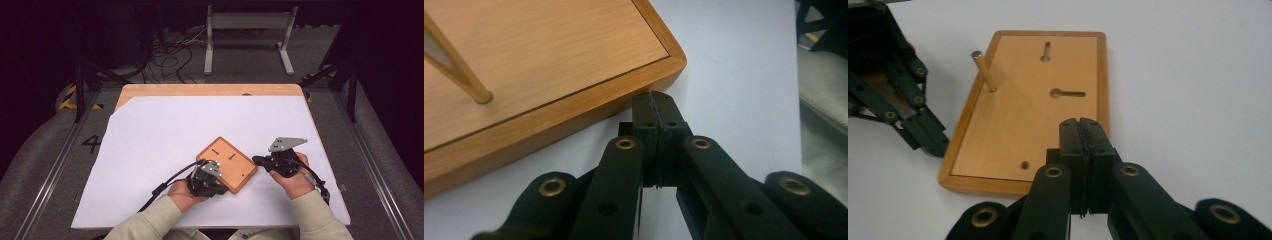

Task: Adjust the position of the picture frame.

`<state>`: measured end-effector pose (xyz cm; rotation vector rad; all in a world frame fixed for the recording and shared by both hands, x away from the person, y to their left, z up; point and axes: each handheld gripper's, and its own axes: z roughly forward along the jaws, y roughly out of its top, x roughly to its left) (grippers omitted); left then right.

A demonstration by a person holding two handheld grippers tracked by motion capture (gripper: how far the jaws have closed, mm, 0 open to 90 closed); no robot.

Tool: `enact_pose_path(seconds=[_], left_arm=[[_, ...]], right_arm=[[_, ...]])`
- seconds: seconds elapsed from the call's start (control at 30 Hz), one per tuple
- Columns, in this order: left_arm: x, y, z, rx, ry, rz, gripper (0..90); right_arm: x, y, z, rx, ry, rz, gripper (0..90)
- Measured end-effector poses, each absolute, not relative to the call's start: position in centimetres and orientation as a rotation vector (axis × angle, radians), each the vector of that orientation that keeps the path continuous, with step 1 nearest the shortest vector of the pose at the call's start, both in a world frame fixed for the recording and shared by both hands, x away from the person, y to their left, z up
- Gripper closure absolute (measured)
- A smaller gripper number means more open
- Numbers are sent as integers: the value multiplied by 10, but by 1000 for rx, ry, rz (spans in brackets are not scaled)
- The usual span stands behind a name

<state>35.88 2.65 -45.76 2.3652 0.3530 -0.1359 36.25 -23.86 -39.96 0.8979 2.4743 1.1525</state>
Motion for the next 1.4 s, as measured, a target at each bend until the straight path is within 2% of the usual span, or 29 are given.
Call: enact_pose_path(seconds=[0.23,0.53,0.93,1.13,1.4], left_arm=[[357,50,-445,2346,374,-61,880],[369,102,-427,2175,529,54,851],[378,121,-426,2111,627,121,807],[380,124,-426,2104,642,121,805],[381,125,-428,2100,657,122,805]], right_arm=[[350,-225,-404,852,2536,1160,900],[334,-190,-419,739,2688,1105,900],[319,-164,-437,624,2802,961,900],[322,-167,-437,626,2780,810,900],[351,-216,-438,877,2615,780,900]])
